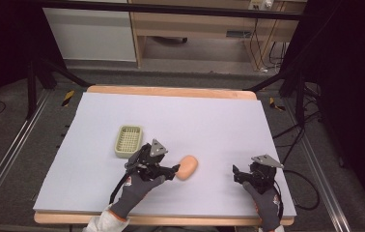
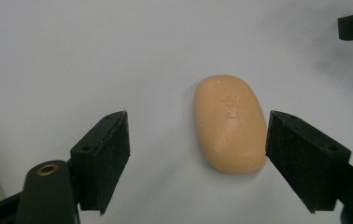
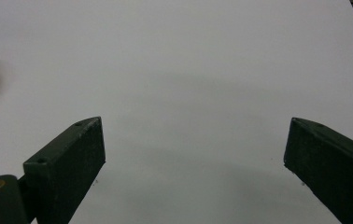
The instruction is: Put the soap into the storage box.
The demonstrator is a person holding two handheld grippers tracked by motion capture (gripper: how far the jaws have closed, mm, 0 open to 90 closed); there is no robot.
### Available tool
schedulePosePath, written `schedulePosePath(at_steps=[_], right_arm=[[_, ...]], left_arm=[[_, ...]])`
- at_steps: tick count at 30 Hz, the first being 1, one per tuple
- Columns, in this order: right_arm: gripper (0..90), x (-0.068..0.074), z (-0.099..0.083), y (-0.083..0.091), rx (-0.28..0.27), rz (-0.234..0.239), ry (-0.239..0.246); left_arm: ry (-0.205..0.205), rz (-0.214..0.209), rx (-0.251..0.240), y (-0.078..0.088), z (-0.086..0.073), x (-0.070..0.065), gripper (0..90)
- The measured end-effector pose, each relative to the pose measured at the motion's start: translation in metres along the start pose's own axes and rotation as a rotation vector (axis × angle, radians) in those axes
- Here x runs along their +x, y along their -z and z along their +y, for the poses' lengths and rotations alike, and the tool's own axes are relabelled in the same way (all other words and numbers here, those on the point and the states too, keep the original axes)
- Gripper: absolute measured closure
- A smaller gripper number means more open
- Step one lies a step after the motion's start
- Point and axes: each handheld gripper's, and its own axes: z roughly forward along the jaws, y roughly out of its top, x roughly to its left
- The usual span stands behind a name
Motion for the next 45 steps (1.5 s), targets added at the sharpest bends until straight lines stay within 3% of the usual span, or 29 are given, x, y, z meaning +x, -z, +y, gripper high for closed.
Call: schedulePosePath(at_steps=[45], right_arm=[[5.8, 0.0, 0.001, -0.001, 0.003, 0.004, 0.001]], left_arm=[[-0.084, -0.024, 0.127, -0.051, 0.013, -0.028, 18.4]])
